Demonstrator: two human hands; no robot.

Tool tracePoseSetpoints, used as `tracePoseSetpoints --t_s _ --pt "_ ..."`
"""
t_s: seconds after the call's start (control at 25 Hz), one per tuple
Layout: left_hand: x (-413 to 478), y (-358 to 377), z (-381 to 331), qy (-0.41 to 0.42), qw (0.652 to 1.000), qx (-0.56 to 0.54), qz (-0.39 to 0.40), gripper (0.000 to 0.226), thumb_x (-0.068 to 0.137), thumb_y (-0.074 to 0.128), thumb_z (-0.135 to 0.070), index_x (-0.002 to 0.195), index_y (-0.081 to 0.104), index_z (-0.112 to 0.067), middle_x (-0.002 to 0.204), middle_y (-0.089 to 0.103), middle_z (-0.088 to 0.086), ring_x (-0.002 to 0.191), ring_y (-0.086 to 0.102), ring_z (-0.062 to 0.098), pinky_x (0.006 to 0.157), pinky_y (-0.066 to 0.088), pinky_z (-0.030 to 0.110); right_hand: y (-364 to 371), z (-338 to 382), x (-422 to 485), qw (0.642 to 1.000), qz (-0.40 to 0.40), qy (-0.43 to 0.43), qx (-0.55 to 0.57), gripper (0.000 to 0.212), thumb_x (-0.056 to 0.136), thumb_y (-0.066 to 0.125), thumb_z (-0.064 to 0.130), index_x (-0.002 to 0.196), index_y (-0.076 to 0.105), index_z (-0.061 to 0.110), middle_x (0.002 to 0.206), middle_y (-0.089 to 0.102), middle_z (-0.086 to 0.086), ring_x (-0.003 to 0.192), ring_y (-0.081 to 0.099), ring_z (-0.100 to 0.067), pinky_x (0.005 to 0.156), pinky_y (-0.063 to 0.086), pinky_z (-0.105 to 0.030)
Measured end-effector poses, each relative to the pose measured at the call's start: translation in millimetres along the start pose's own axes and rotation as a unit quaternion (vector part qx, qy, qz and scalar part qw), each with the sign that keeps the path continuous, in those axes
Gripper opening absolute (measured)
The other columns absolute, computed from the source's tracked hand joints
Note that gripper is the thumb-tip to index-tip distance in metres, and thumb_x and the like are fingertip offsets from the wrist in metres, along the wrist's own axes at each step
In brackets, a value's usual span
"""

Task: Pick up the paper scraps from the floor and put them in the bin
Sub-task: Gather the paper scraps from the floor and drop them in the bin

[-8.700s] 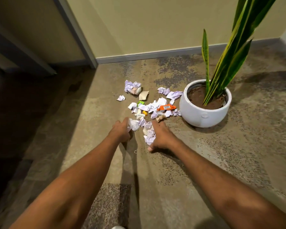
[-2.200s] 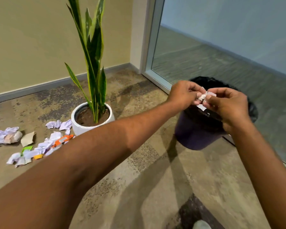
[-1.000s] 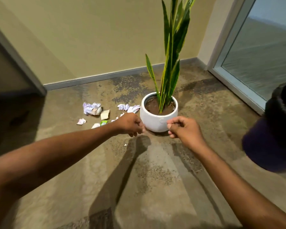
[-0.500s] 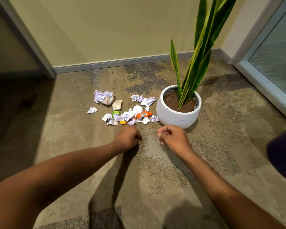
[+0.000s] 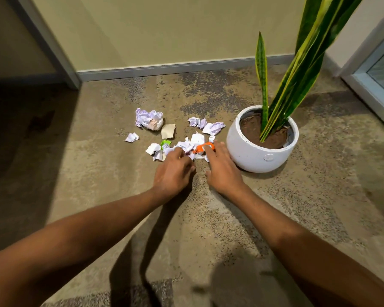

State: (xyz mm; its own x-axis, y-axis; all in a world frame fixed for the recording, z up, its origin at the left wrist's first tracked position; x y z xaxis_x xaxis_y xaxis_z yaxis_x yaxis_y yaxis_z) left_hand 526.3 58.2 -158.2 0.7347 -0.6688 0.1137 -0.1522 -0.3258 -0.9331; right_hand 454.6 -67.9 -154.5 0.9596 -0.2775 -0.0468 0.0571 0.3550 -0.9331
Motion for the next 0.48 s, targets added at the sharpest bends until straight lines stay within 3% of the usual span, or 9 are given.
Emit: tracePoseSetpoints --t_s 0.16,0.32,0.48 --pt "12 -1 18 -0.062 0.998 -0.031 -0.01 0.01 0.098 0.072 -0.035 0.1 0.075 -0.026 0.132 0.056 -0.005 0.11 0.063 0.018 0.074 0.058 0.037 15 -6 28 0.995 0.056 0.022 -0.075 0.084 0.095 0.064 0.006 0.168 0.021 0.011 0.174 0.018 -0.022 0.161 0.013 -0.048 0.128 0.026 -0.054" --pt "19 8 17 -0.068 0.994 -0.084 -0.008 0.009 0.096 0.075 -0.028 0.091 0.072 -0.02 0.1 0.069 -0.004 0.094 0.065 0.02 0.07 0.05 0.032 13 5 35 0.993 0.032 0.006 -0.11 0.056 0.092 0.06 0.004 0.147 0.055 0.014 0.149 0.057 -0.013 0.138 0.046 -0.036 0.115 0.041 -0.046" --pt "19 10 14 -0.054 0.989 -0.14 0.01 0.01 0.097 0.074 -0.026 0.091 0.072 -0.019 0.086 0.071 -0.003 0.081 0.062 0.017 0.069 0.05 0.034 9 14 17 0.996 -0.015 0.0 -0.086 0.05 0.092 0.064 0.003 0.139 0.064 0.02 0.138 0.063 -0.006 0.126 0.052 -0.03 0.103 0.043 -0.045"
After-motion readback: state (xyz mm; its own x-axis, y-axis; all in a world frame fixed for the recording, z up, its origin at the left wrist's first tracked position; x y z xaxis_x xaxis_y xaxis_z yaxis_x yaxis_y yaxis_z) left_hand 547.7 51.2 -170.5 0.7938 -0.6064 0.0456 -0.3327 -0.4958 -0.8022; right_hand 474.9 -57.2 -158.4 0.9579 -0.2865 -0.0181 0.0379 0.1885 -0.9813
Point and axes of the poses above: each hand's wrist, its own x-axis towards the middle knuckle, its own y-axis out of the palm, z = x × y, the point moved 10 cm from there along x, towards the middle knuckle
